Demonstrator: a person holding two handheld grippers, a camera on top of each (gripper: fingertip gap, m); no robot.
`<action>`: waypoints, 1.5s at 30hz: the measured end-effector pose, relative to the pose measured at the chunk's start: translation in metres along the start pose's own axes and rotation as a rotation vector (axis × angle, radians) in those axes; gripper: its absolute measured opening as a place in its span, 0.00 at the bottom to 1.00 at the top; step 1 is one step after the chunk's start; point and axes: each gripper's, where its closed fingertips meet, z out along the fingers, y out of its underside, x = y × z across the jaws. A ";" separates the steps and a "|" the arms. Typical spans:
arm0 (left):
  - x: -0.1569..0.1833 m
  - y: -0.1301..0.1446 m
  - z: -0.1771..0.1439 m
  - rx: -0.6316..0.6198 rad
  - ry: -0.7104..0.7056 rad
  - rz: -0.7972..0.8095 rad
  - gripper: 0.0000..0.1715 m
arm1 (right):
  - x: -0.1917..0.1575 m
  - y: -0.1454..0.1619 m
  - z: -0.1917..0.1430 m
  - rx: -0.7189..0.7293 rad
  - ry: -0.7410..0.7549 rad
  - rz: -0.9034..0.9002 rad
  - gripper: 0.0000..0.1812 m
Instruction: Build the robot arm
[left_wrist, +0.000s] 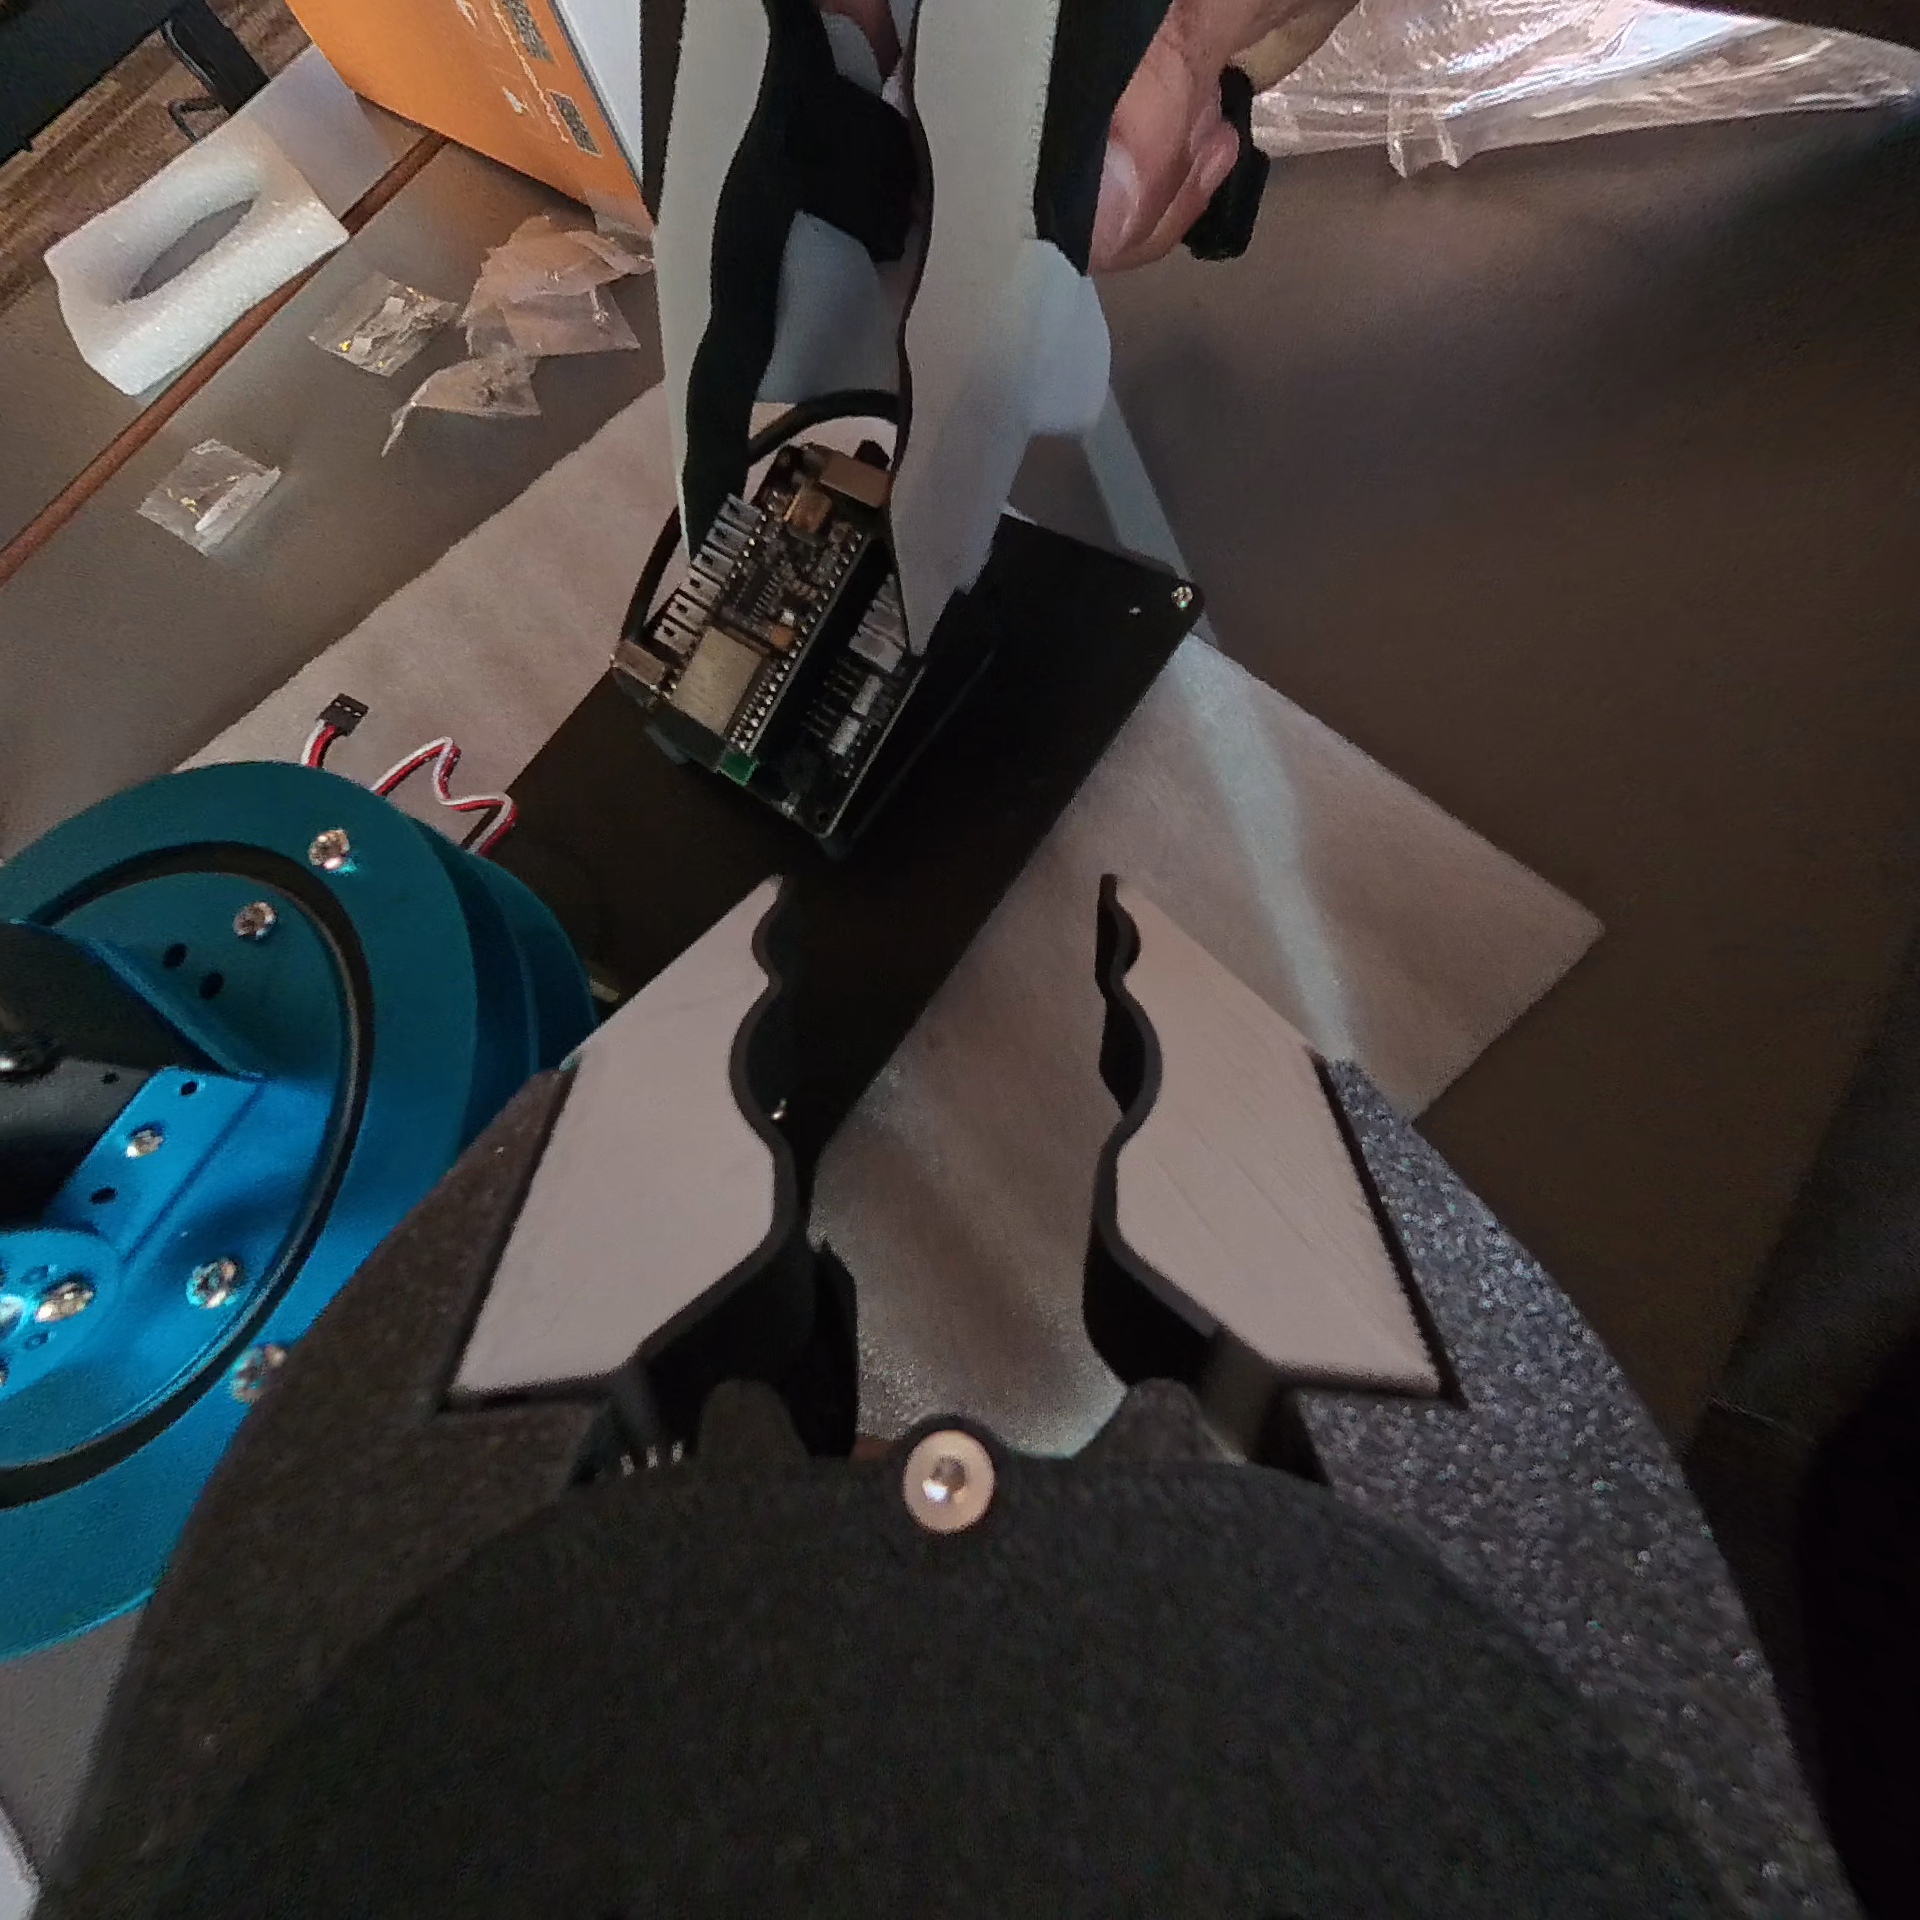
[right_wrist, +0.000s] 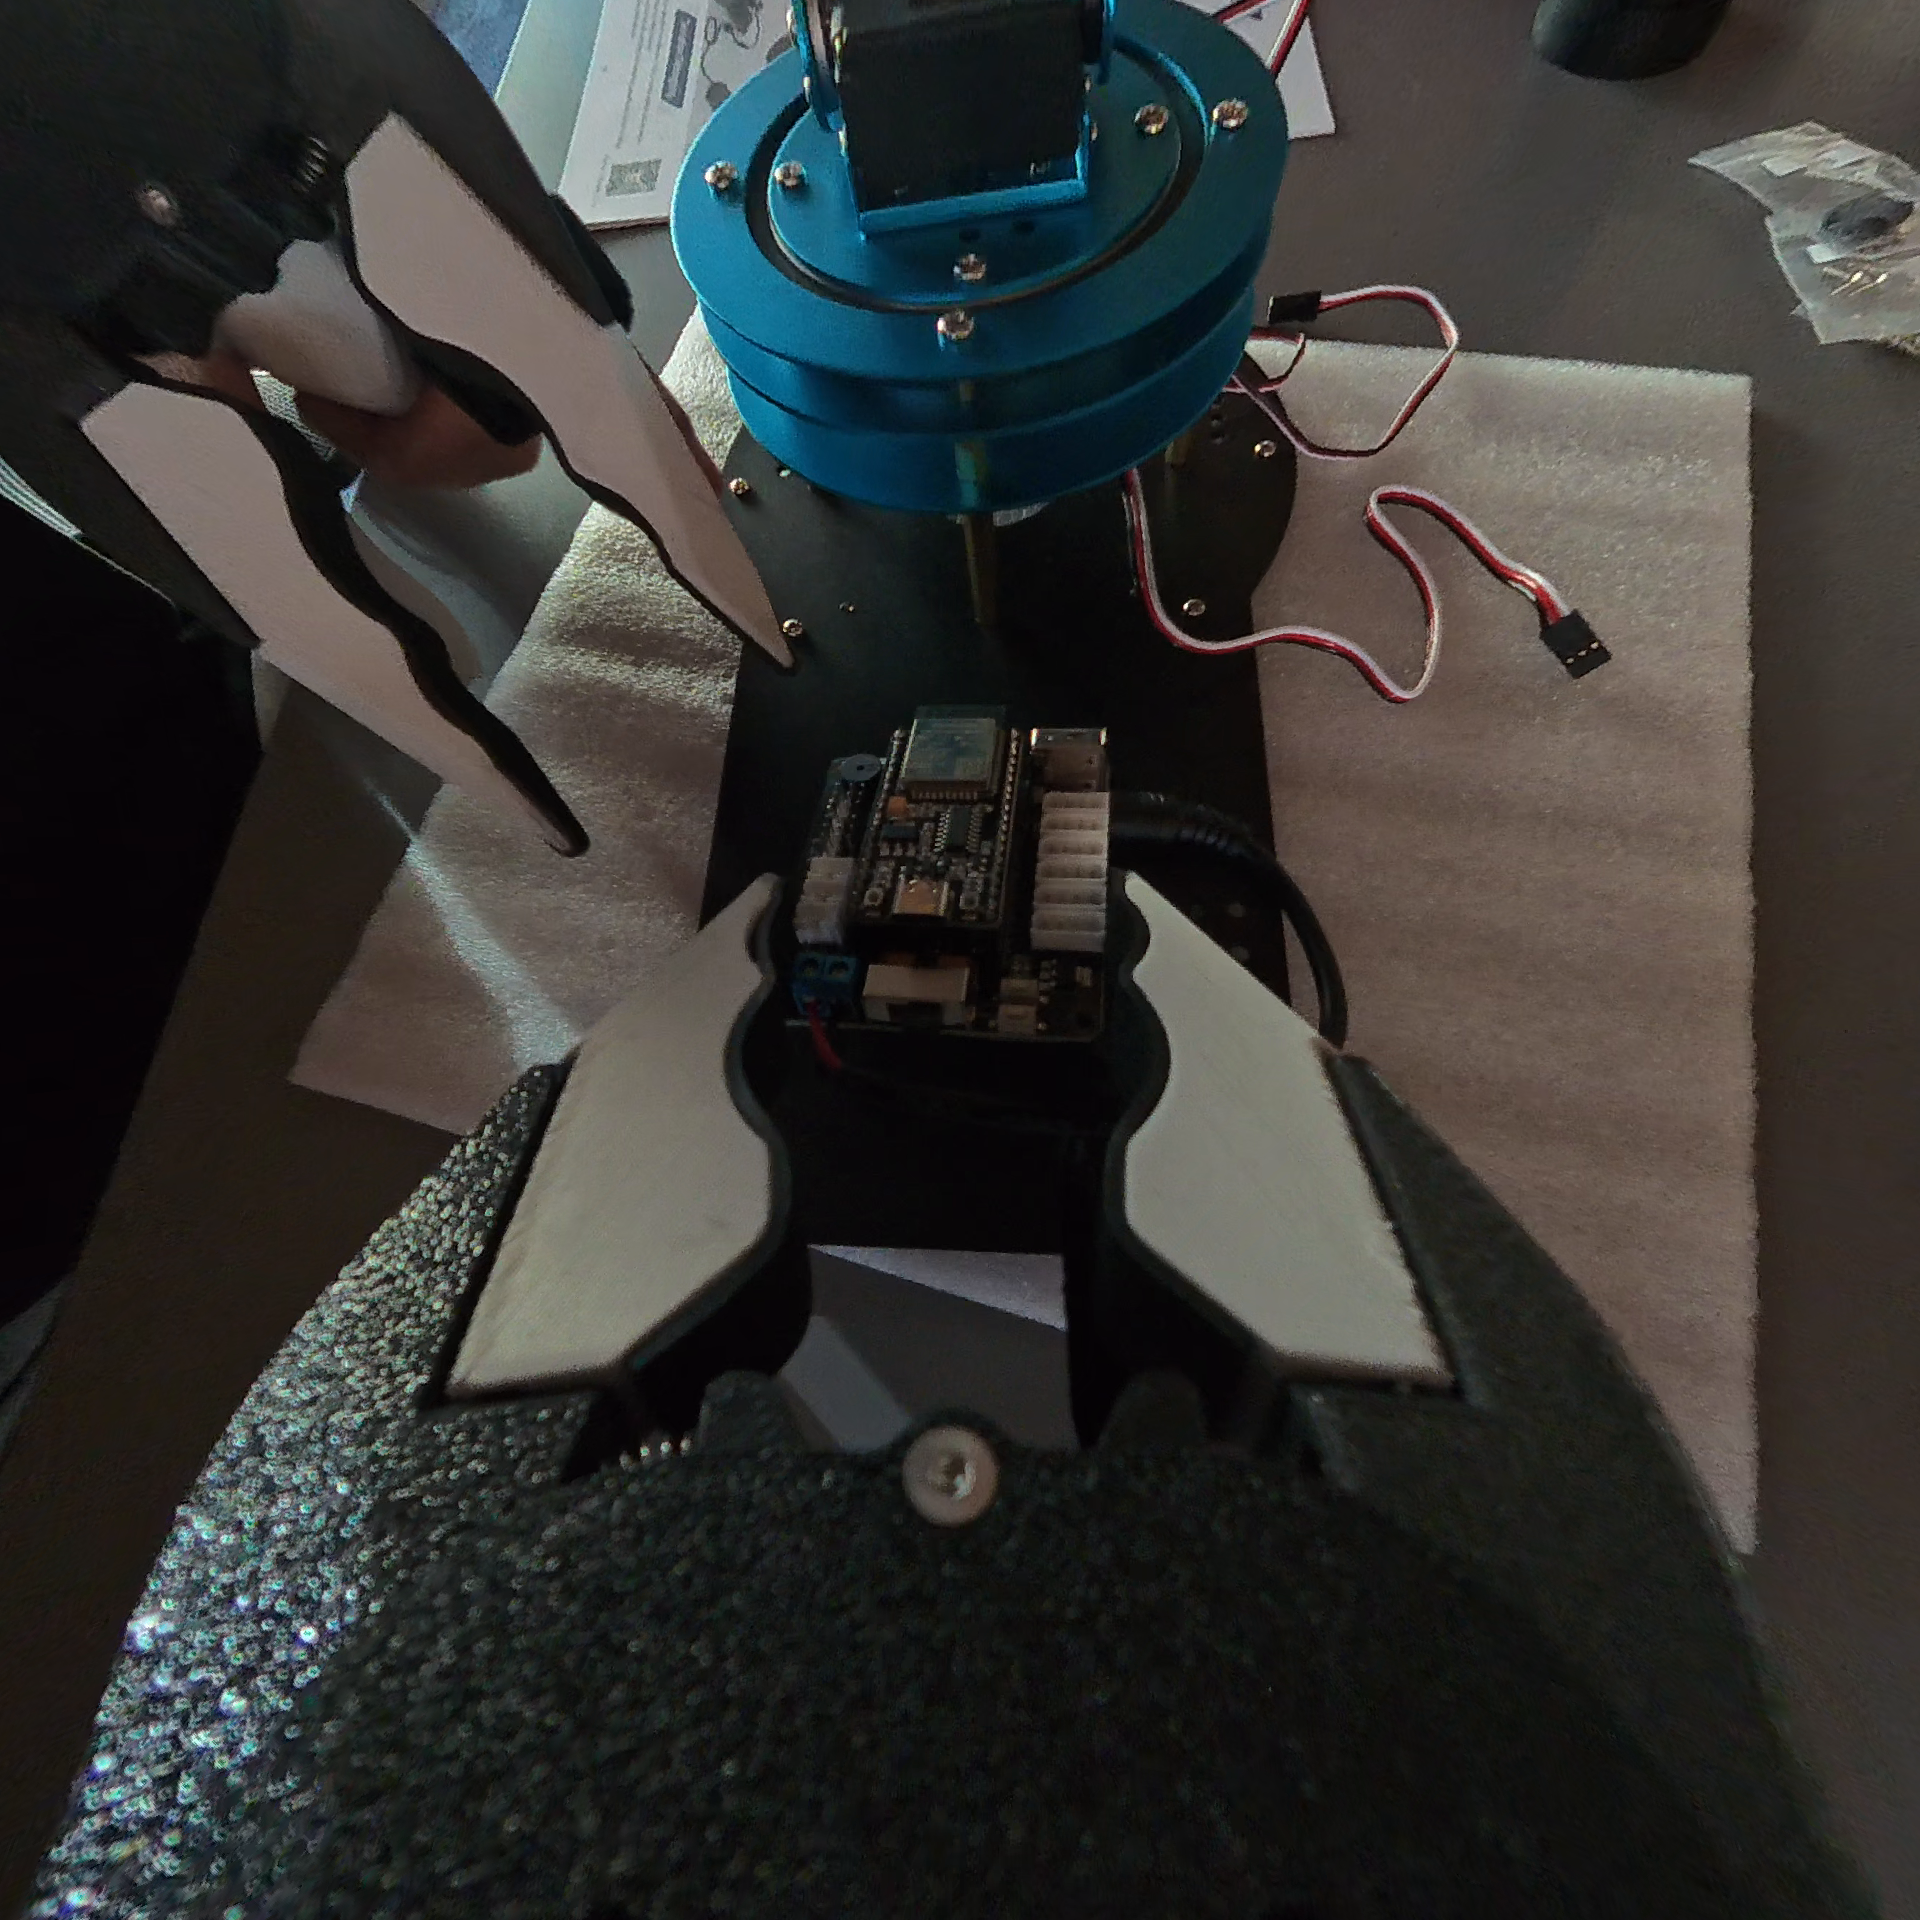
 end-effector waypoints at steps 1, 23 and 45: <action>0.000 -0.001 0.002 0.002 0.000 -0.001 0.33 | 0.000 0.001 0.000 0.003 -0.005 0.002 0.32; 0.000 -0.003 0.020 0.021 0.000 0.011 0.30 | 0.005 0.012 0.005 -0.070 -0.008 -0.013 0.32; -0.001 -0.003 0.019 0.038 0.032 -0.031 0.30 | 0.006 0.012 0.008 -0.064 -0.042 0.018 0.32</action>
